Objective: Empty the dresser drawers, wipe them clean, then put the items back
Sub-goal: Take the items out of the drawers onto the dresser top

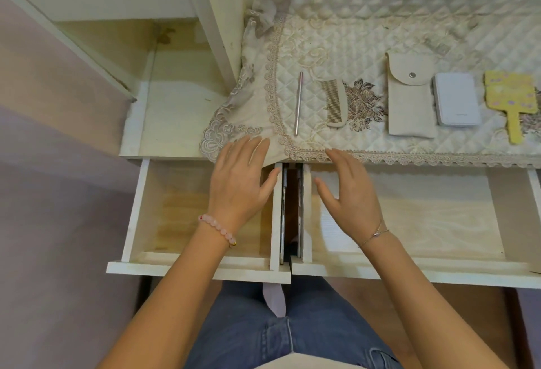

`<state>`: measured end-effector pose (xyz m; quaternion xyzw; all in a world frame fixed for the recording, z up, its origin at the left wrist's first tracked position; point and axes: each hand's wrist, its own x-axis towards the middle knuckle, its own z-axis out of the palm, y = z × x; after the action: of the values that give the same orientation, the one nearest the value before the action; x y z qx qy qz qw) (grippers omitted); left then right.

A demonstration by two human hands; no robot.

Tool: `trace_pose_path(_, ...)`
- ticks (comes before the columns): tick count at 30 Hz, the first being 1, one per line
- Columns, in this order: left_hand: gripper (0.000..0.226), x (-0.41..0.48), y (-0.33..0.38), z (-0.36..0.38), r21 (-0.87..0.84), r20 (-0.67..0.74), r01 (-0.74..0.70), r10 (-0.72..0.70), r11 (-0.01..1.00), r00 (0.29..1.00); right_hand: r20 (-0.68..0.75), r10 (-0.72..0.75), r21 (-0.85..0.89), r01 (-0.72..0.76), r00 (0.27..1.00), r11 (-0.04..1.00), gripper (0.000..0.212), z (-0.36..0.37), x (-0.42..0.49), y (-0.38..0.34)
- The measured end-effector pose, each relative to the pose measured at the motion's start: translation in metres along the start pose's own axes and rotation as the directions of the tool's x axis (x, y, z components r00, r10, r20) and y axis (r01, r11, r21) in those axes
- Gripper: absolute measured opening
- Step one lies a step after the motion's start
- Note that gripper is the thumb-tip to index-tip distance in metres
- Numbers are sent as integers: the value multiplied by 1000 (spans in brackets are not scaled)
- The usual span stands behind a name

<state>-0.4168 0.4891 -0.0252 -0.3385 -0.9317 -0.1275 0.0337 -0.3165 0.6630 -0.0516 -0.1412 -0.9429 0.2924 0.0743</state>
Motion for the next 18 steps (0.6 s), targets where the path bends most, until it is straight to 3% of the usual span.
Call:
trace_pose_path(11,48,-12,-21,-23,-18,-45,-38,37,999,998,-157,8,-52,-16,988,999,51,-15,-8,-37)
trace_pose_path(18,51,-44,-67,-66,-11,-56,-70,69,997,996,-190,-30,-91,13,981,996,52,-6,-21,-98)
